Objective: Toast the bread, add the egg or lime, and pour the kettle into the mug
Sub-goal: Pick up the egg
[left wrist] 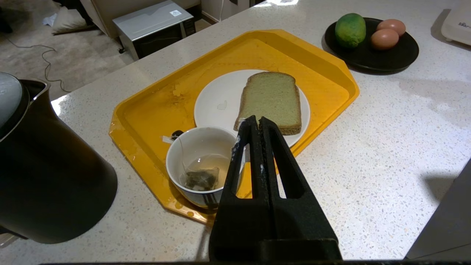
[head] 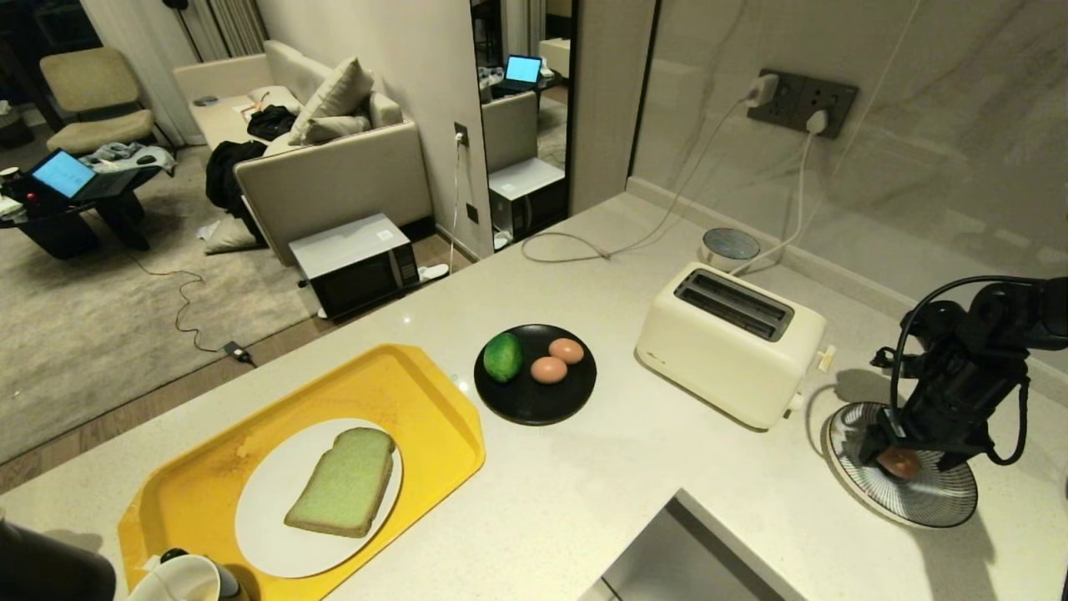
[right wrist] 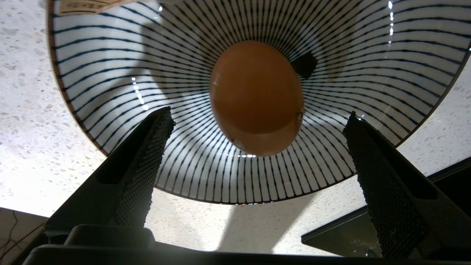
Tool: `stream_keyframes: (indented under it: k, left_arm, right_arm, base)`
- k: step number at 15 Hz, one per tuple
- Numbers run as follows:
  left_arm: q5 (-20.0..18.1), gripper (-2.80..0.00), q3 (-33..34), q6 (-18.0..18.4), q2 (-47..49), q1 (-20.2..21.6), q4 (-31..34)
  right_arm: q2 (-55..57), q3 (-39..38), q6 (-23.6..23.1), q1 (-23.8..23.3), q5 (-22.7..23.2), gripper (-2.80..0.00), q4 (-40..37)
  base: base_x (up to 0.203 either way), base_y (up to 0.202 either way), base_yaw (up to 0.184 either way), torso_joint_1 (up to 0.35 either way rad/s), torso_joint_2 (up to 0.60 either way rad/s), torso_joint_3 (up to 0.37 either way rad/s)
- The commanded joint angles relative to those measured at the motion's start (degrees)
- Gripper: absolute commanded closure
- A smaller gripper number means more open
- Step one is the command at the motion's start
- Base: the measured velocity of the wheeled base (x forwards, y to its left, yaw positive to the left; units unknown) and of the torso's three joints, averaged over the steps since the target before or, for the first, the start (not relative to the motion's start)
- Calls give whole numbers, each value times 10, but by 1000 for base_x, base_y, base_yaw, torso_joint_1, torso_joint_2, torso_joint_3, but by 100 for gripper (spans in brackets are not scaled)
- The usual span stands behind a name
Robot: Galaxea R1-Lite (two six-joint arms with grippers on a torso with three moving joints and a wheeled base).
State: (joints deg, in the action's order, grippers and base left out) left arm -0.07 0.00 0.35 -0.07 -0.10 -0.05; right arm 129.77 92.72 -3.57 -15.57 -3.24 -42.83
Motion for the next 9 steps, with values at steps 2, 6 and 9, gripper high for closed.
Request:
stream_keyframes:
  k: [2, 6, 9]
  left_arm:
    - [0, 0, 0, 0, 0, 0, 0]
    - [0, 0, 0, 0, 0, 0, 0]
    - [0, 0, 0, 0, 0, 0, 0]
  right_arm:
    - [5, 6, -1, -4, -1, -280, 2]
    - [11, 13, -3, -5, 1, -280, 2]
    - [14, 13, -3, -5, 2, -280, 2]
  base:
    - [0, 0, 0, 0, 0, 0]
    - [0, 0, 0, 0, 0, 0]
    - [0, 0, 0, 0, 0, 0]
